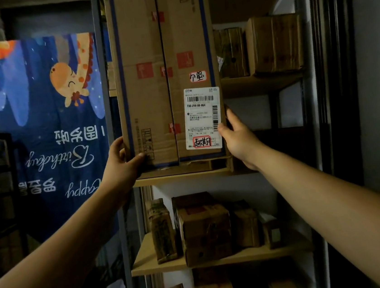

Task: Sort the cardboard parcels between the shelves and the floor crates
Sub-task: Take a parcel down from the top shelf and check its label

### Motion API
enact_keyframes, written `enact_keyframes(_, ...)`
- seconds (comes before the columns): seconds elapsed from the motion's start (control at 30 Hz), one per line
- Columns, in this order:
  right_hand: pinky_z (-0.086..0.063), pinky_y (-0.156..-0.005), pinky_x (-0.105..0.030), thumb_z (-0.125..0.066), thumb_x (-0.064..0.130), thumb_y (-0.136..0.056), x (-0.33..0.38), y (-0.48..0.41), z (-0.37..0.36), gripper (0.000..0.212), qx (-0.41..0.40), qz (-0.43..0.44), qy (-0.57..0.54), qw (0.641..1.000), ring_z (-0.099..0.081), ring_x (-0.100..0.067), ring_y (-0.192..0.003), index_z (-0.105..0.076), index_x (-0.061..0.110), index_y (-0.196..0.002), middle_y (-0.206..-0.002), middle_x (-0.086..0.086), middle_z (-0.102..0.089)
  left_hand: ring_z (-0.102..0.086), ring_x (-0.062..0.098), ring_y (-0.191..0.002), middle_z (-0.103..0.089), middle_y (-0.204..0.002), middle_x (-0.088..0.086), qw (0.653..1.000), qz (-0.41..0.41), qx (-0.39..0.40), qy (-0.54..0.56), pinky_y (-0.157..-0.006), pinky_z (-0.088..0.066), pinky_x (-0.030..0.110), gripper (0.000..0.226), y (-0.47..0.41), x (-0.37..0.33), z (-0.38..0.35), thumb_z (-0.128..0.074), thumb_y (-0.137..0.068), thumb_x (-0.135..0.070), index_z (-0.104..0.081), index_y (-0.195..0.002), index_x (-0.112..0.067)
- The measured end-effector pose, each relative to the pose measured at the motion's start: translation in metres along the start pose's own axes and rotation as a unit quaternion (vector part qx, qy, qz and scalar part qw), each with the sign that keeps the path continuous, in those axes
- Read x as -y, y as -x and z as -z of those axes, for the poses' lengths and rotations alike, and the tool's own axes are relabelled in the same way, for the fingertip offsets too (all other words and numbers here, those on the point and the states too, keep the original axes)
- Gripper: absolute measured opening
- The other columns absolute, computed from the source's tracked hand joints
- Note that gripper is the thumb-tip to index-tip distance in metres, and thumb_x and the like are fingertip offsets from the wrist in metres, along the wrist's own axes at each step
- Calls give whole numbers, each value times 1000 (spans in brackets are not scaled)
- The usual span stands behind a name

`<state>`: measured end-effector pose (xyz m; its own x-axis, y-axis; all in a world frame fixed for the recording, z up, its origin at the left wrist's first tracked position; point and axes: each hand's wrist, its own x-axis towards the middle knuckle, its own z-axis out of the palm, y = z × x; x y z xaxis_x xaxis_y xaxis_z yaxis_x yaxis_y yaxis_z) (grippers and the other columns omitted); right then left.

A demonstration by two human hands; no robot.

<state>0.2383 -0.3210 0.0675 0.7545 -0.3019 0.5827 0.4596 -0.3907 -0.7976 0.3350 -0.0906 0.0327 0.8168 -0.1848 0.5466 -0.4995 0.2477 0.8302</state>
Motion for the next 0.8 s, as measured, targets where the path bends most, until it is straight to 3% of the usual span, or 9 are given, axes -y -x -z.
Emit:
enact_keyframes(0.1, -48, -83, -23, -35, 20, -103, 3, -3, 3, 56, 0, 8, 0, 1000, -54, -8, -104, -9, 28, -153, -144, -2, -46, -62, 23, -102, -57, -122, 4, 1000, -6, 3, -9, -74, -54, 35, 63, -1, -2, -2, -55, -92, -8, -27, -142, -34)
enact_keyframes(0.27, -47, -95, -31, -35, 19, -103, 6, -7, 7, 56, -2, 17, -3, 1000, -54, -15, -117, -9, 28, -153, -144, -3, -46, -63, 23, -101, -58, -122, 4, 1000, -20, 0, -24, -83, -54, 42, 58, -1, -8, -6, -55, -91, -9, -31, -139, -33)
enact_keyframes(0.47, -48, -80, -19, -35, 18, -103, 2, -5, 7, 58, 5, 13, -15, 1000, -53, -5, -103, -7, 28, -153, -144, -2, -46, -62, 21, -103, -58, -121, 4, 1000, -21, -1, -1, -81, -54, 38, 58, 2, -9, -7, -54, -91, -6, -32, -136, -36)
enact_keyframes(0.63, -48, -84, -22, -36, 17, -103, -3, -3, 6, 58, -4, 13, -14, 1000, -53, -5, -104, -9, 28, -153, -145, -2, -45, -61, 23, -107, -57, -124, 4, 1000, -23, 0, -8, -90, -52, 46, 58, 4, -7, -3, -54, -91, -7, -32, -135, -37)
enact_keyframes(0.73, -51, -79, -22, -35, 16, -103, -6, -1, 3, 55, -7, 9, -24, 1000, -57, -2, -97, -13, 28, -153, -142, -2, -48, -61, 23, -102, -57, -118, -2, 1000, -24, -8, -2, -83, -53, 47, 48, 6, -11, -5, -55, -92, -15, -32, -126, -39)
enact_keyframes(0.8, -52, -91, -32, -33, 16, -103, -9, 2, 0, 53, -14, 8, -29, 999, -57, -10, -109, -15, 28, -152, -141, -3, -49, -61, 24, -102, -57, -116, -5, 1000, -21, -8, 12, -76, -55, 47, 43, 5, -14, -3, -55, -92, -21, -30, -122, -37)
